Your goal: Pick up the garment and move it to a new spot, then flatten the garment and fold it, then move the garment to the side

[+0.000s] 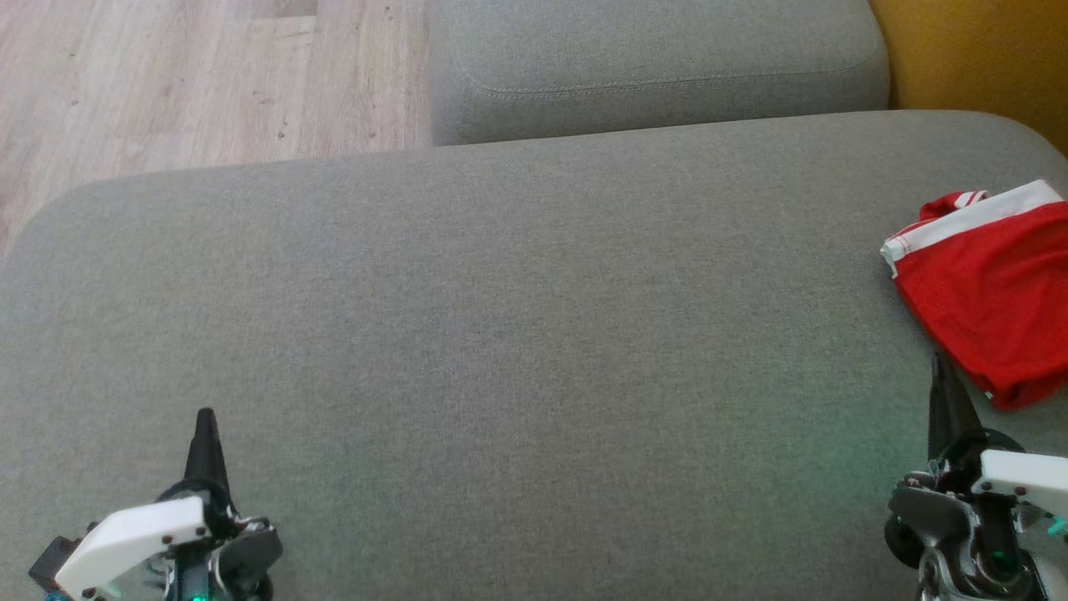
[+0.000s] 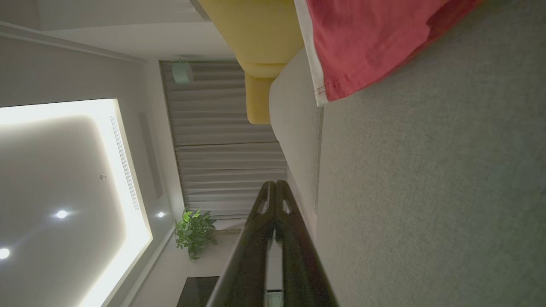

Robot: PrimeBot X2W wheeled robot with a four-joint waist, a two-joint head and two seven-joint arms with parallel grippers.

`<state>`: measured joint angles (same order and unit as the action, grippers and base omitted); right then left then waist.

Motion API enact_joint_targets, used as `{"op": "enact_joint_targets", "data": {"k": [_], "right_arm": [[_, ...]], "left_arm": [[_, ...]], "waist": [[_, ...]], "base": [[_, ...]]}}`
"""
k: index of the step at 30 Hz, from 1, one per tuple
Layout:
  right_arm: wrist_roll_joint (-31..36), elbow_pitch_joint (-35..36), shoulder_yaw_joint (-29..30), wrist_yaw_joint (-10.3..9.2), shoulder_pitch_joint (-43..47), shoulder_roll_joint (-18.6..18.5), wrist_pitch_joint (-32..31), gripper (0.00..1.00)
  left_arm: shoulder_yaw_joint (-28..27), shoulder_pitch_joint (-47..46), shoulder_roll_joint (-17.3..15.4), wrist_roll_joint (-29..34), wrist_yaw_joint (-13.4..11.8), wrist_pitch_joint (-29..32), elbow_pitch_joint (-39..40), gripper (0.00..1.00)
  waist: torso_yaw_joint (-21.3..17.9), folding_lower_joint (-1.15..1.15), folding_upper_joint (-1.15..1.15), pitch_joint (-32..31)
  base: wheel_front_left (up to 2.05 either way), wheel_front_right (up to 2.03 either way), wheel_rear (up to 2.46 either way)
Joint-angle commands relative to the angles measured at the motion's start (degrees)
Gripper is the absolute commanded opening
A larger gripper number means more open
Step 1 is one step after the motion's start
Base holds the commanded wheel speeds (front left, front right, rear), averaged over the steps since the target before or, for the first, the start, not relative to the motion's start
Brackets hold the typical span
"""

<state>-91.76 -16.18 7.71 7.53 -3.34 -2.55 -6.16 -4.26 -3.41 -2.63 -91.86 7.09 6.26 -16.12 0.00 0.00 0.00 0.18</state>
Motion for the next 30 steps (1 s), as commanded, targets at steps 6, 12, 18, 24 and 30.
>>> {"op": "enact_joint_targets", "data": {"k": [6, 12, 18, 24, 30], "right_arm": [[-0.4, 2.2, -1.2, -0.04, -2.8, -0.3, -0.3, 0.00], [-0.4, 2.2, -1.2, -0.04, -2.8, -0.3, -0.3, 0.00], [-0.4, 2.2, -1.2, -0.04, -2.8, -0.3, -0.3, 0.00], [-0.4, 2.2, -1.2, -0.04, -2.8, -0.3, -0.3, 0.00], [-0.4, 2.2, -1.2, -0.04, -2.8, -0.3, -0.3, 0.00]], "left_arm": [[-2.3, -2.8, -0.3, -0.3, 0.4, 0.3, 2.1, 0.00], [-2.3, -2.8, -0.3, -0.3, 0.4, 0.3, 2.1, 0.00], [-2.3, -2.8, -0.3, -0.3, 0.4, 0.3, 2.1, 0.00], [-2.3, -2.8, -0.3, -0.3, 0.4, 0.3, 2.1, 0.00], [-2.3, -2.8, -0.3, -0.3, 0.4, 0.3, 2.1, 0.00]], "waist": [[0.0, 0.00, 0.00, 0.0], [0.0, 0.00, 0.00, 0.0], [0.0, 0.00, 0.00, 0.0], [0.0, 0.00, 0.00, 0.0], [0.0, 0.00, 0.00, 0.0]], "base": [[0.00, 0.00, 0.00], [0.00, 0.00, 0.00], [0.00, 0.00, 0.00], [0.00, 0.00, 0.00], [0.00, 0.00, 0.00]]}}
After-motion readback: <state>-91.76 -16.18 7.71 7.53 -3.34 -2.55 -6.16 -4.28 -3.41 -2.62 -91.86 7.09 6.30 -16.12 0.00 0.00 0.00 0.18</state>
